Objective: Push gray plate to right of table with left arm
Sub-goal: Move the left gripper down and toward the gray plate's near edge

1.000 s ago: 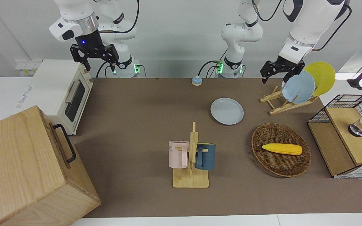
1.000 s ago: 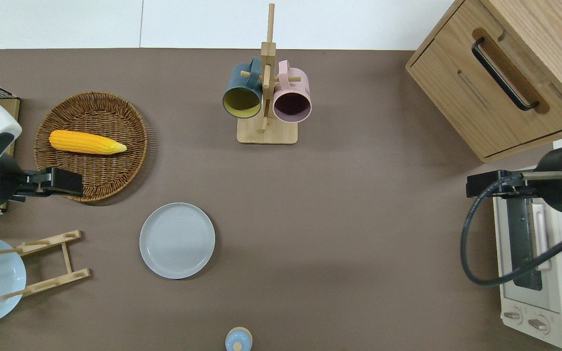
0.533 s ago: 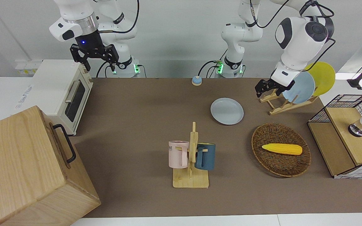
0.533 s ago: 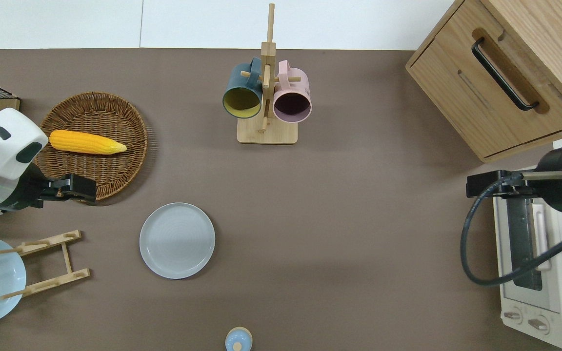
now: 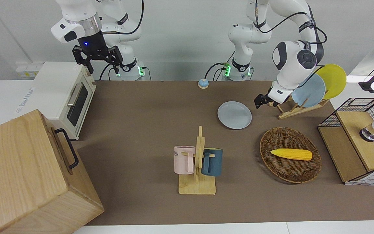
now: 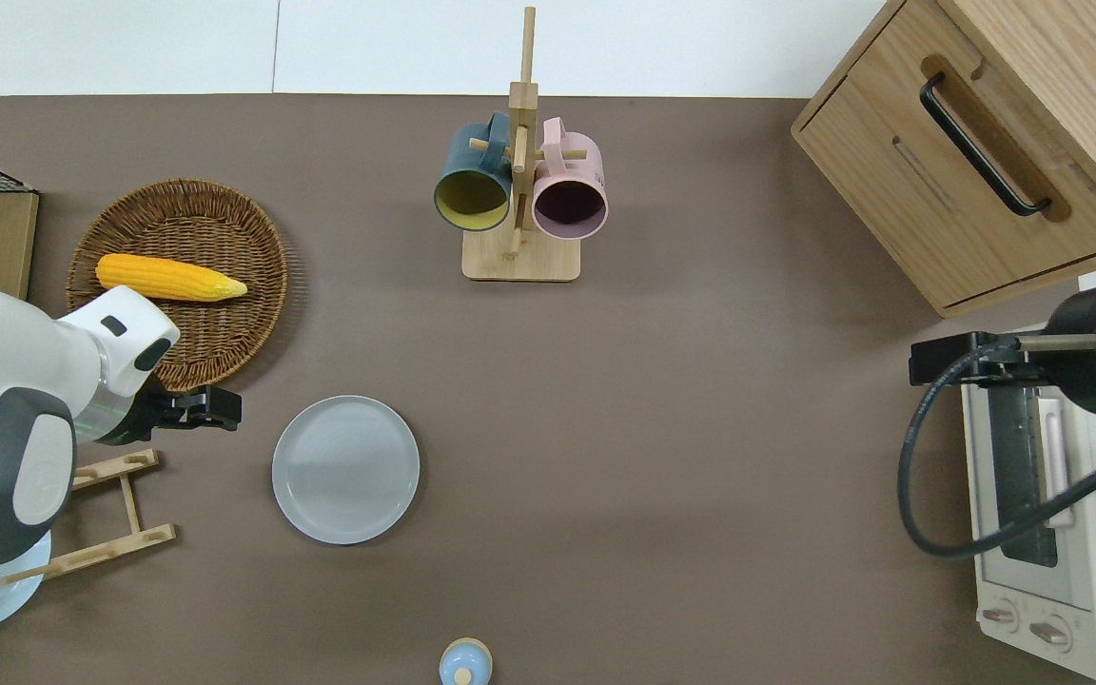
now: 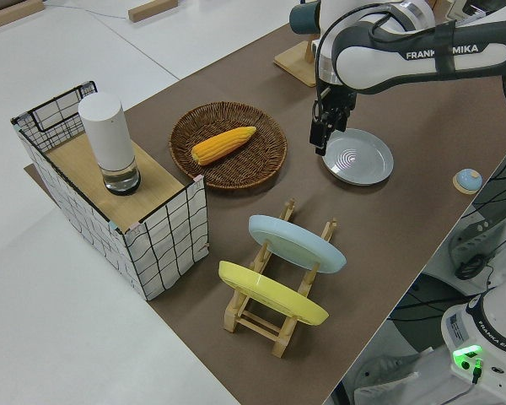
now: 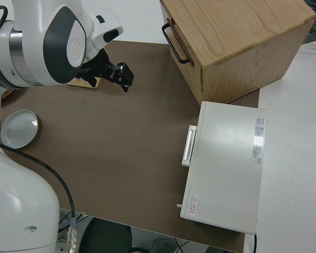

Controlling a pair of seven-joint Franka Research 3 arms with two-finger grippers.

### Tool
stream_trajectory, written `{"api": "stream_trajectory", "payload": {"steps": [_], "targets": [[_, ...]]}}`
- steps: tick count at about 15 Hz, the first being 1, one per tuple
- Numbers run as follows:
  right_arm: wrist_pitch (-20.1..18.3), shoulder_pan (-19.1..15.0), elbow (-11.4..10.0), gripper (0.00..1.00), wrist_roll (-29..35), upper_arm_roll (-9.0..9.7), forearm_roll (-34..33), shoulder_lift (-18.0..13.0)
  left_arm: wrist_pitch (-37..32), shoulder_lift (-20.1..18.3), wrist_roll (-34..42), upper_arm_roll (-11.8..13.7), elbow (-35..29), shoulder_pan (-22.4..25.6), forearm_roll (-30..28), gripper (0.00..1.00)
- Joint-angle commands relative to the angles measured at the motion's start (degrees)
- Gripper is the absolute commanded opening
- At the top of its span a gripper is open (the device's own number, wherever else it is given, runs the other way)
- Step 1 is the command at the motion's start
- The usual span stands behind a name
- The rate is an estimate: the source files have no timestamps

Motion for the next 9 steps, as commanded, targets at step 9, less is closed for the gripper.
{"api": "stream_trajectory", "payload": {"steps": [9], "targets": [[-0.65,0.33,0.57,0.996,-0.18,-0.27,-0.02,0.33,16.57,-5.10,-0.36,-2.09,-20.66,0.66,-5.70,0.92]]}}
